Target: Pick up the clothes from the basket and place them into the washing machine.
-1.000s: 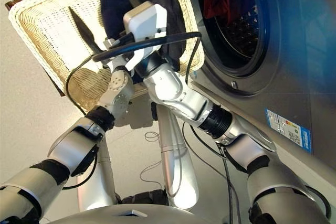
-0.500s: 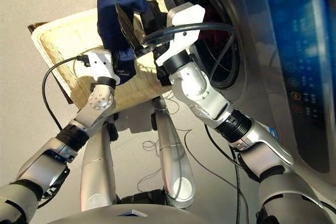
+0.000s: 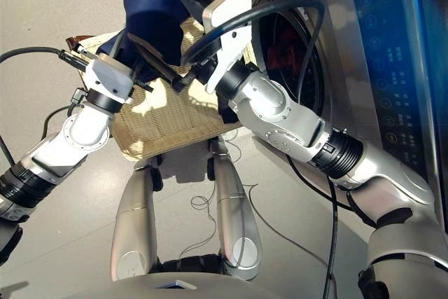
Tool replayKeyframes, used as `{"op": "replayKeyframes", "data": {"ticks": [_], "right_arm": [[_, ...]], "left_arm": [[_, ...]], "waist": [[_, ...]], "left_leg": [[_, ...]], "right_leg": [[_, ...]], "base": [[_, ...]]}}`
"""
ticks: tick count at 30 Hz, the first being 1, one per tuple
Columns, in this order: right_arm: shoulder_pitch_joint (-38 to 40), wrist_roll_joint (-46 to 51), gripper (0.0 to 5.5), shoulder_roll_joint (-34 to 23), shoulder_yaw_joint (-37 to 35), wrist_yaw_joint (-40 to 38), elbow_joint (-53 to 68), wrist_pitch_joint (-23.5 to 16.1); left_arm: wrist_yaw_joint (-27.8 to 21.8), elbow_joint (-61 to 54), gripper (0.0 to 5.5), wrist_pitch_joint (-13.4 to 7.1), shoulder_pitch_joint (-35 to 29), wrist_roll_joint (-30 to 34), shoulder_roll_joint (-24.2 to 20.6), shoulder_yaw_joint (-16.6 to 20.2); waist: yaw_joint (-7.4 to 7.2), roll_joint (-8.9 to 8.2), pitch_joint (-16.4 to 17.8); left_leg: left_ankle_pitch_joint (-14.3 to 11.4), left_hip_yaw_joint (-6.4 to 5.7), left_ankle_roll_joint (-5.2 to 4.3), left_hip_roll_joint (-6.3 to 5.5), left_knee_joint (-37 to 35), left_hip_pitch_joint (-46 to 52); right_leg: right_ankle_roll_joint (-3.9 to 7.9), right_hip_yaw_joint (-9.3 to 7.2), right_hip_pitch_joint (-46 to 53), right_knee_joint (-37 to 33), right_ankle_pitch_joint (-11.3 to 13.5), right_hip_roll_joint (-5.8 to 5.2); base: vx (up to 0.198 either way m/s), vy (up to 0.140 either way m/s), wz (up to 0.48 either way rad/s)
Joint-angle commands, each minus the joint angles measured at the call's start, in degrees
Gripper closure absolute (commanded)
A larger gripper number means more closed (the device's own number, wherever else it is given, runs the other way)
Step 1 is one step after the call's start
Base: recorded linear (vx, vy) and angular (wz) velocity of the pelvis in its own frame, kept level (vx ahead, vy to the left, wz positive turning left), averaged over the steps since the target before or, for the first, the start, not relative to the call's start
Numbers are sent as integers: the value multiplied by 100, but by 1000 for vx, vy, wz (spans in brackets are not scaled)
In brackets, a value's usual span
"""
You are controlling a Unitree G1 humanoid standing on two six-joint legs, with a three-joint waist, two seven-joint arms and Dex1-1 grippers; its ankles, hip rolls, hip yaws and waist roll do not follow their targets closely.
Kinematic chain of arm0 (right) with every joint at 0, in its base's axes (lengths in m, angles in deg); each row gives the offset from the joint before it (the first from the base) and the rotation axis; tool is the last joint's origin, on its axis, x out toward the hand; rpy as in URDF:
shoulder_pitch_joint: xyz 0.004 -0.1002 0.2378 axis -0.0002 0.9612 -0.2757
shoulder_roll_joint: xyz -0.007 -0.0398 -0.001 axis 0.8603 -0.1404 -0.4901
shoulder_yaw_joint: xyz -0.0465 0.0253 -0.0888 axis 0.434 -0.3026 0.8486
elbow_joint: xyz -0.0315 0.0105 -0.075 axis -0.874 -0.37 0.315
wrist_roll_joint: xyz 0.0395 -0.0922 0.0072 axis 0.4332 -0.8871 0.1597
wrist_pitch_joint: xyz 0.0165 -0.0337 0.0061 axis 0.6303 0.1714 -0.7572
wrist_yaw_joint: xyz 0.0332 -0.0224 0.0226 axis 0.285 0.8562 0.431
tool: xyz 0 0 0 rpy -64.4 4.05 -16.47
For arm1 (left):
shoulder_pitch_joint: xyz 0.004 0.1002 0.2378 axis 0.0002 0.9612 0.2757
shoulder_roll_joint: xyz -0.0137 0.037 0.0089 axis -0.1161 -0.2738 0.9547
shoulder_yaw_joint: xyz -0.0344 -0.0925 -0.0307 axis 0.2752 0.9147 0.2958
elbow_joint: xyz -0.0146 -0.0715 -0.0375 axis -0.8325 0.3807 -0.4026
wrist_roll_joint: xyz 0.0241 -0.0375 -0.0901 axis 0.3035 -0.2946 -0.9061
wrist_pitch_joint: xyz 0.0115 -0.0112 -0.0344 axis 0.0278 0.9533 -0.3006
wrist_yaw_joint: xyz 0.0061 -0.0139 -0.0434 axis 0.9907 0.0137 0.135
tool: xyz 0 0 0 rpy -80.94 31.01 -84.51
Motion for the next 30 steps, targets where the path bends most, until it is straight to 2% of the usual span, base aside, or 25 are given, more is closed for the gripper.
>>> {"op": "replayKeyframes", "data": {"ticks": [1, 9, 18, 24, 25, 27, 28, 29, 30], "right_arm": [[-385, 170, 0, -136, -33, 49, 770, -175], [-453, 121, 0, 29, -9, -103, 686, -213], [-123, 22, 0, 50, -262, -377, 540, -250], [-102, -57, 0, 37, -263, -516, 498, -257], [-126, -80, 138, 37, -262, -537, 484, -261], [-131, -194, 226, 55, -287, -624, 447, -261], [-105, -232, 302, 86, -316, -686, 402, -260], [-80, -287, 475, 130, -361, -764, 340, -274], [-56, -381, 550, 166, -402, -859, 308, -291]], "left_arm": [[195, -1092, 550, -515, -229, 237, -26, 116], [305, -1098, 550, -462, -362, 177, 186, -73], [632, -1298, 550, -365, -331, 407, 298, 58], [733, -1322, 550, -313, -434, 539, 340, -92], [748, -1341, 550, -301, -470, 578, 348, -129], [786, -1422, 550, -308, -521, 626, 357, -163], [805, -1452, 550, -299, -539, 631, 386, -169], [843, -1488, 550, -297, -568, 645, 420, -178], [888, -1509, 550, -298, -598, 659, 448, -200]], "waist": [[-26, 181, -54], [11, 196, -54], [31, 243, -54], [31, 273, -54], [37, 277, -54], [39, 283, -54], [40, 290, -54], [45, 306, -54], [36, 302, -54]], "left_leg": [[62, -84, -213, -84, 201, -127], [44, -83, -220, -74, 308, -275], [37, -94, -219, -79, 358, -387], [31, -99, -218, -82, 374, -432], [30, -100, -215, -87, 374, -438], [27, -103, -210, -94, 382, -457], [25, -96, -206, -96, 385, -464], [26, -101, -201, -104, 380, -471], [23, -101, -198, -107, 390, -486]], "right_leg": [[620, 64, 93, -142, 45, -239], [595, 66, -30, -60, 7, -253], [571, 13, -115, 4, -39, -274], [561, 15, -169, 35, -46, -287], [559, 20, -175, 35, -44, -286], [556, 24, -192, 42, -43, -289], [556, 18, -195, 38, -42, -292], [553, 18, -203, 38, -38, -292], [555, 20, -206, 28, -32, -295]], "base": [[0, 0, 0], [0, 0, 0], [0, 0, 0], [0, 0, 0], [0, 0, 0], [0, 0, 0], [0, 0, 0], [0, 0, 0], [0, 0, 0]]}}
